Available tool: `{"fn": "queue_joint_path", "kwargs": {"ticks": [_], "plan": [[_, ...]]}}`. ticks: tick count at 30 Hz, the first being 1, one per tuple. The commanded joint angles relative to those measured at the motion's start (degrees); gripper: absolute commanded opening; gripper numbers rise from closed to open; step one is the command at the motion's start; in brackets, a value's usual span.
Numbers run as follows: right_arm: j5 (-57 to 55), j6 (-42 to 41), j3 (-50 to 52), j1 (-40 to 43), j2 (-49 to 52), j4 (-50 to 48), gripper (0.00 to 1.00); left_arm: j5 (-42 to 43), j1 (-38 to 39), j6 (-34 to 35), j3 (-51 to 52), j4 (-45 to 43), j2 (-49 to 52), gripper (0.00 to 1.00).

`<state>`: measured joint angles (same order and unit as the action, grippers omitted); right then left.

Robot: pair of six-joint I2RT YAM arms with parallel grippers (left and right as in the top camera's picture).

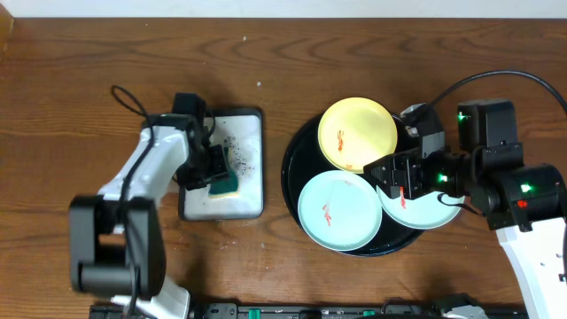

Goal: Clean dirty plates on tray and stack at the side

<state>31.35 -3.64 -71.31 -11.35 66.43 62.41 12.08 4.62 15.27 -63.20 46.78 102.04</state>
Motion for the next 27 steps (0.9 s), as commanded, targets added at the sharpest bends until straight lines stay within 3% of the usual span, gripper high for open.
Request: {"fn": "queue_joint_path", "kwargs": {"ticks": [1, 5, 6, 7, 10, 12, 13, 14, 15, 20, 27], "plan": [[0.2, 0.3, -0.8, -0.7, 0.0, 0.2, 0.69, -0.8, 2.3, -0.4, -0.2, -1.7, 4.7, 0.49], [0.0, -0.2, -0.8, -0.8, 0.0, 0.6, 0.61, -1.2, 3.3, -0.4, -0.2, -2.6, 7.1, 0.24], [-0.1, -0.2, -0.7, -0.7, 0.0, 0.9, 0.55, -1.2, 3.3, -0.4, -0.2, -2.8, 7.1, 0.12], [-0.4, -0.5, -0.5, -0.7, 0.0, 0.9, 0.46, -1.2, 3.3, -0.4, -0.3, -2.8, 7.1, 0.08], [-6.5, -6.8, 0.6, -0.7, 0.0, 1.9, 0.33, -1.2, 3.2, -0.1, -1.4, -1.1, 6.4, 0.08], [-8.9, -8.8, 1.9, -0.7, 0.0, 2.4, 0.32, -1.2, 3.2, -0.2, -2.7, 1.0, 5.6, 0.07], [-8.9, -8.8, 2.7, -0.7, 0.0, 2.3, 0.32, -1.2, 3.2, -0.2, -3.4, 2.1, 5.1, 0.17], [-8.8, -8.8, 3.2, -0.7, 0.0, 2.3, 0.32, -1.2, 3.2, -0.2, -3.8, 3.0, 4.6, 0.37], [-8.8, -8.8, 3.8, -0.7, 0.0, 2.3, 0.32, -1.2, 3.2, -0.2, -4.2, 4.0, 3.9, 0.43], [-8.9, -8.5, 5.8, -0.7, 0.0, 2.2, 0.33, -1.2, 3.2, -0.2, -4.8, 6.6, -0.2, 0.52], [-8.9, -7.8, 7.1, -0.7, 0.0, 1.9, 0.33, -3.0, 3.3, -0.1, -4.0, 5.2, -1.8, 0.52]]}}
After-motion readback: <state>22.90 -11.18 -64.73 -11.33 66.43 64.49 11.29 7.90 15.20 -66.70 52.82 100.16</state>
